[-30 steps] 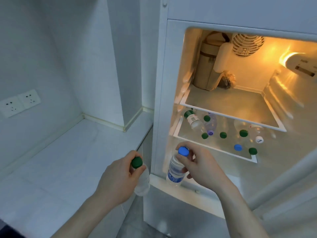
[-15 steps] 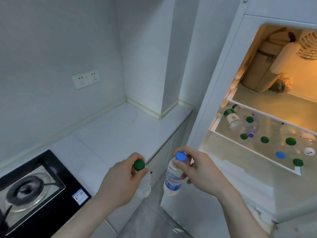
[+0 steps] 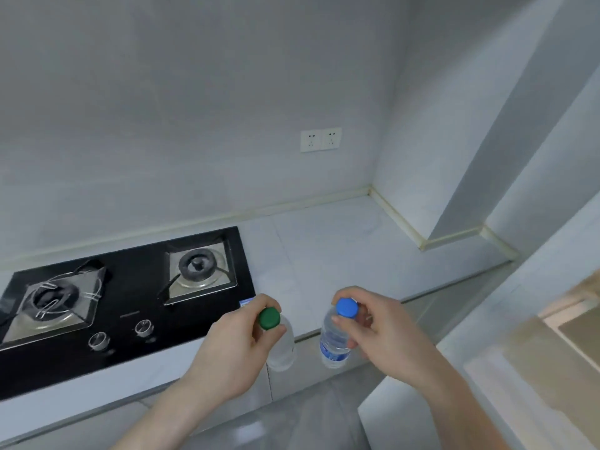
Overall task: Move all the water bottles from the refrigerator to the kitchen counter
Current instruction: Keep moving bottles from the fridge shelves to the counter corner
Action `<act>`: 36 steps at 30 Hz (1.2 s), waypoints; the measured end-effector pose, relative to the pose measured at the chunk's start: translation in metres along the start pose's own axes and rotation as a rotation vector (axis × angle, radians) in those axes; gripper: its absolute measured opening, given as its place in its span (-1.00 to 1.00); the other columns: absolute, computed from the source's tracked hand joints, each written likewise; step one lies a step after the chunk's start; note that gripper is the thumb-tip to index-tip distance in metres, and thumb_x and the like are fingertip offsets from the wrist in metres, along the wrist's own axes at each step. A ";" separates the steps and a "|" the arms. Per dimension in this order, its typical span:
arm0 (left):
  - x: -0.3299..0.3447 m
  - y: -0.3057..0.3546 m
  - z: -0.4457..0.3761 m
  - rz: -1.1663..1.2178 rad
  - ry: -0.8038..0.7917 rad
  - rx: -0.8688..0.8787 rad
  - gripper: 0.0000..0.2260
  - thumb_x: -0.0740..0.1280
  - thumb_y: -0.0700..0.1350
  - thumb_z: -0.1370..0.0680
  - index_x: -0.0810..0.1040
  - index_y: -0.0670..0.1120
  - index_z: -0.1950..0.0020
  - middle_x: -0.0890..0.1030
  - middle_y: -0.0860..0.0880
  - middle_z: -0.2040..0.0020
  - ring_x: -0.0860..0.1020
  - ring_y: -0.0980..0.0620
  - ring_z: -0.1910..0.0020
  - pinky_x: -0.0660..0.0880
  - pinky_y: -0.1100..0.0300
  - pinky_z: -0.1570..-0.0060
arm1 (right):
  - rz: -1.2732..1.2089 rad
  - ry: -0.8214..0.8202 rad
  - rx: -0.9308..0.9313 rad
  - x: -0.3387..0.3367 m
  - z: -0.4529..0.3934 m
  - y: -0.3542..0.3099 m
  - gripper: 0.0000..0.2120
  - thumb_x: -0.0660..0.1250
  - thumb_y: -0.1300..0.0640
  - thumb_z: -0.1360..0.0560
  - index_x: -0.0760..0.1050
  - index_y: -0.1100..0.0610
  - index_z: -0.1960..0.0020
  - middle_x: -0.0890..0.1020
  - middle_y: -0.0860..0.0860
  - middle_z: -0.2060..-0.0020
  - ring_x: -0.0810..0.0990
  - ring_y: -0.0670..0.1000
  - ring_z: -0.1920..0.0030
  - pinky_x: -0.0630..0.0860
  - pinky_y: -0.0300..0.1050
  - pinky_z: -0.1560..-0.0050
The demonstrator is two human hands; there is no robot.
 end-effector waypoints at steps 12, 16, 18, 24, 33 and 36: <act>-0.083 -0.085 0.142 -0.031 0.333 -0.365 -0.88 0.38 0.09 -0.59 0.44 0.23 -0.04 0.58 0.03 0.30 0.52 0.08 0.28 0.48 0.25 0.22 | 0.076 -0.407 -0.312 0.129 -0.023 -0.102 -0.88 0.38 -0.09 -0.59 0.53 -0.24 -0.12 0.58 -0.06 0.24 0.66 0.01 0.21 0.66 0.08 0.10; -0.115 -0.113 0.191 -0.046 0.433 -0.462 -0.88 0.37 0.10 -0.59 0.44 0.24 -0.04 0.57 0.04 0.28 0.51 0.09 0.24 0.47 0.26 0.19 | 0.100 -0.487 -0.417 0.176 -0.018 -0.149 -0.87 0.40 -0.05 -0.59 0.53 -0.21 -0.11 0.58 -0.13 0.23 0.63 0.00 0.21 0.66 0.09 0.10; -0.134 -0.130 0.217 -0.049 0.475 -0.494 -0.88 0.37 0.11 -0.59 0.44 0.25 -0.04 0.57 0.04 0.29 0.51 0.09 0.23 0.47 0.26 0.19 | 0.117 -0.512 -0.459 0.202 -0.012 -0.175 -0.88 0.41 -0.05 -0.59 0.53 -0.22 -0.09 0.58 -0.13 0.22 0.64 -0.01 0.19 0.66 0.10 0.11; -0.191 -0.179 0.293 -0.074 0.578 -0.567 -0.89 0.35 0.12 -0.59 0.44 0.24 -0.05 0.55 0.03 0.32 0.50 0.11 0.31 0.46 0.28 0.26 | 0.138 -0.591 -0.551 0.280 0.012 -0.250 -0.90 0.40 -0.09 -0.59 0.53 -0.25 -0.08 0.57 -0.24 0.19 0.67 -0.05 0.16 0.67 0.07 0.11; -0.271 -0.252 0.409 -0.092 0.692 -0.654 -0.91 0.33 0.11 -0.60 0.44 0.22 -0.03 0.54 -0.01 0.29 0.46 0.05 0.32 0.50 0.17 0.23 | 0.073 -0.658 -0.633 0.398 0.064 -0.358 -0.87 0.38 -0.09 -0.62 0.53 -0.28 -0.13 0.61 -0.05 0.17 0.72 -0.11 0.18 0.69 0.09 0.15; -0.291 -0.270 0.436 -0.108 0.719 -0.671 -0.91 0.33 0.11 -0.60 0.43 0.21 -0.03 0.51 -0.03 0.32 0.45 0.03 0.31 0.45 0.19 0.25 | 0.055 -0.684 -0.656 0.426 0.076 -0.386 -0.87 0.38 -0.09 -0.61 0.53 -0.29 -0.13 0.61 -0.06 0.15 0.72 -0.08 0.19 0.69 0.11 0.18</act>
Point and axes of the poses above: each hand's wrist, its own z-axis away from the middle knuckle, its own x-axis out of the palm, y = z × x, the point moved 7 cm from there along -z, towards the middle knuckle
